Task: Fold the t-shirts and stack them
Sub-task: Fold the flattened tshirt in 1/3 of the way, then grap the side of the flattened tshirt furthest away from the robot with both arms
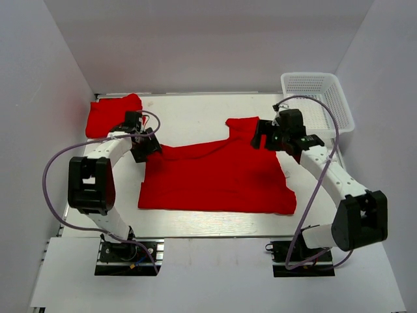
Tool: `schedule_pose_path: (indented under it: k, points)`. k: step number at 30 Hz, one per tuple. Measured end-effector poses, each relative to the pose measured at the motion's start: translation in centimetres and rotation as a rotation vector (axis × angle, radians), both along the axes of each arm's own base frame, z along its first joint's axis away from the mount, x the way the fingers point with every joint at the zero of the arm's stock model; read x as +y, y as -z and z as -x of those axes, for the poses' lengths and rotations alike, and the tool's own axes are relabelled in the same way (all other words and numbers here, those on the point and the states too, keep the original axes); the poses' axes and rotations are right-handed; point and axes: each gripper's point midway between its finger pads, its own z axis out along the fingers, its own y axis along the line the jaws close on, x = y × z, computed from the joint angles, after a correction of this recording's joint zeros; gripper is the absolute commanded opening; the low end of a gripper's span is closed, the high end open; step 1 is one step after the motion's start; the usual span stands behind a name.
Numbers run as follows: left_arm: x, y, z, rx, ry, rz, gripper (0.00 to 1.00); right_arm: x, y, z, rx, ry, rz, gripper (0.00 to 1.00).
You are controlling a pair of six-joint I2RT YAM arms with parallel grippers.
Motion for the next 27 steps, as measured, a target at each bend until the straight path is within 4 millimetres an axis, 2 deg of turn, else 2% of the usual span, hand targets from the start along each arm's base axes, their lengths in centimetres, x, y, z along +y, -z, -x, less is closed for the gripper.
schedule_pose_path:
  k: [3,11,18,27]
  points:
    - [-0.1,1.7,0.3,0.05,0.011,0.002,0.72,-0.1,0.5,-1.3,0.014,0.015,0.025,0.9]
    - [-1.5,1.6,-0.7,0.001,0.055,0.034,0.66,-0.1,3.5,-2.2,0.093,0.025,0.066,0.9]
    - [-1.8,5.2,-0.6,0.075,0.069,0.039,0.6,0.0,3.7,-2.7,0.101,0.027,0.071,0.9]
    - [-2.2,5.1,-2.5,0.043,0.074,0.052,0.58,0.1,4.2,-2.9,0.113,0.025,0.071,0.9]
